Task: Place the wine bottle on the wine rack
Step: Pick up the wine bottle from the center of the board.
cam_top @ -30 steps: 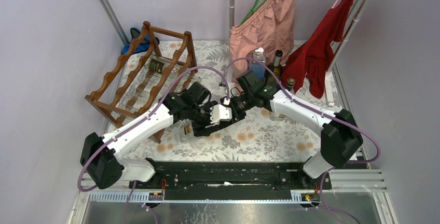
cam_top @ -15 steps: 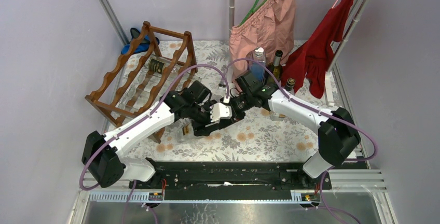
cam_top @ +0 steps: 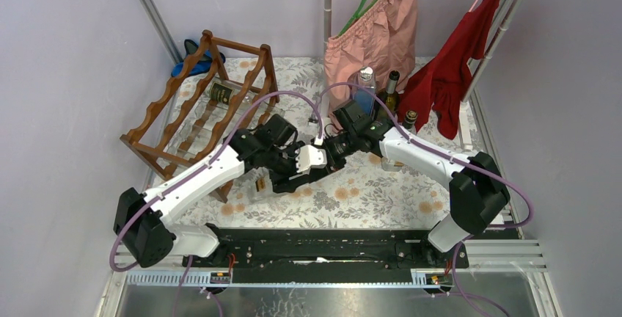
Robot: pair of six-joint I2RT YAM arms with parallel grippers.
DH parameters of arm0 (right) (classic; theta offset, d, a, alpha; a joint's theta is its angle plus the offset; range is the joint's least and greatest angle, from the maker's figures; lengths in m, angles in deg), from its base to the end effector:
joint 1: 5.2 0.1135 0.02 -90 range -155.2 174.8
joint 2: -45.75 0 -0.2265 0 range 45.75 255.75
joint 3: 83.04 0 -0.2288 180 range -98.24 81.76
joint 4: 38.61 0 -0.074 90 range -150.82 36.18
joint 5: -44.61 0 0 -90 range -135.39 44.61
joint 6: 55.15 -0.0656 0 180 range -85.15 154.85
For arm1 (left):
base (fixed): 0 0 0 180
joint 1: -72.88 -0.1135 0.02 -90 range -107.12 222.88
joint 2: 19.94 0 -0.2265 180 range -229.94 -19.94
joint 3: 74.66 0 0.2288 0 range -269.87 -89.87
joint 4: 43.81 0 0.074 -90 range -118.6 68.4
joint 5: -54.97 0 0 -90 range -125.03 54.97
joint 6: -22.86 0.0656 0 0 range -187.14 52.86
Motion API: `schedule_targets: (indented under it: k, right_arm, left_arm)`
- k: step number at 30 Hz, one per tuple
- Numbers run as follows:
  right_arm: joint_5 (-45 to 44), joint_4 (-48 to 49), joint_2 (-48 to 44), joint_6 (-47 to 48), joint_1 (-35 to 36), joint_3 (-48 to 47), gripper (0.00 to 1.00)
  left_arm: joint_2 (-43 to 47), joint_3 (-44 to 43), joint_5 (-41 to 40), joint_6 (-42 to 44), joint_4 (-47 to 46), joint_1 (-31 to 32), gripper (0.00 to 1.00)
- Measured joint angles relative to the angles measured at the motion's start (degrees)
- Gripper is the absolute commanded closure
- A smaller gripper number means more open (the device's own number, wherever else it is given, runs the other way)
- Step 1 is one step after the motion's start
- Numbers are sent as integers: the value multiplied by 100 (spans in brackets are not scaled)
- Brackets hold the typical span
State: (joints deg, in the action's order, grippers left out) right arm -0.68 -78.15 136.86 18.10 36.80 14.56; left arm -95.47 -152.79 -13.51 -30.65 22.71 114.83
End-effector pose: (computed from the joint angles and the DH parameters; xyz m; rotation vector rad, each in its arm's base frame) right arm 0.2150 0.2557 0.2153 -0.9422 2.3873 1.3830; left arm 0.1708 -0.1859 0.2219 1.7708 1.9847 -0.5337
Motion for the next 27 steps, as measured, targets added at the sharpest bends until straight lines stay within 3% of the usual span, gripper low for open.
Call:
schedule_targets:
  k: [3, 8, 17, 27]
  right_arm:
    - [92, 87, -2, 0, -2, 0, 100]
    - [122, 107, -2, -2, -7, 94, 100]
    - [243, 79, -2, -50, -44, 208, 100]
    - [350, 498, -11, -603, -136, 280, 100]
  left_arm:
    - [118, 4, -57, -50, 13, -2, 13]
    - [592, 4, -68, -98, -240, 11, 2]
    - [916, -76, -85, -205, -387, 4, 1]
    - [1259, -1231, -227, -769, -389, 4, 1]
